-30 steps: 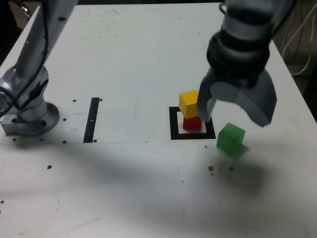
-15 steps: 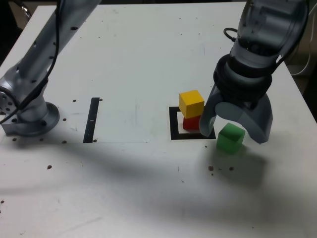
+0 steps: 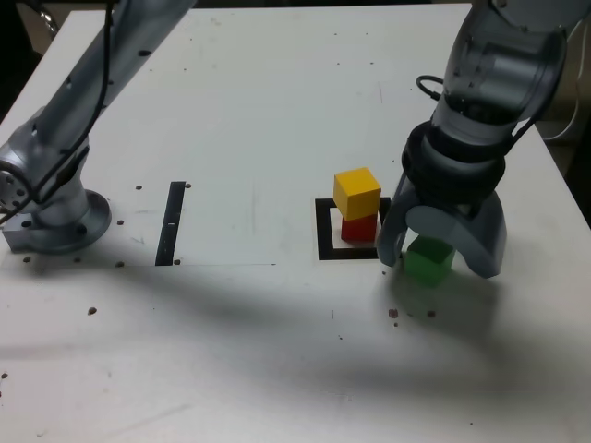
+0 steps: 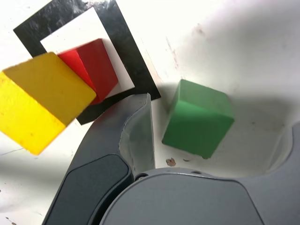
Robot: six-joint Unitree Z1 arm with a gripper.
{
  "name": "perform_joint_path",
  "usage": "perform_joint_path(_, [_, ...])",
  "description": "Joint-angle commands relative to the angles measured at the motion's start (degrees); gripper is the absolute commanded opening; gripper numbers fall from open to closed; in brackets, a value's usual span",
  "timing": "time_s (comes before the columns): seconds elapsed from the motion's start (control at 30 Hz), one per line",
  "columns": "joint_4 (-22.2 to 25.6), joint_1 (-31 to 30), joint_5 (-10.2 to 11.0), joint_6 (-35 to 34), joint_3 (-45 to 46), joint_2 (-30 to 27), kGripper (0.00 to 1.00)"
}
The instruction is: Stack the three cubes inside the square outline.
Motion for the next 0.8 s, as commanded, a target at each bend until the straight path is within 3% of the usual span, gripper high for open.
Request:
perform_joint_path(0.0, [-0.4,0.3,0.0,0.4,0.5,0.3,0.89])
perform_joint_path(0.1, [-0.8,0.6,-0.1,0.7,1.1,0.4,0.81])
perform_joint_path(0.3, [-3.9,0.9,-0.5,0.8,2.9,0.3,0.55])
perform_joint_path(0.53, [-6.3,0.9,-1.2,1.0,4.3,0.4,0.52])
perform_joint_path(0.77, [-7.0,1.0,-0.9,1.1,4.9,0.3,0.36])
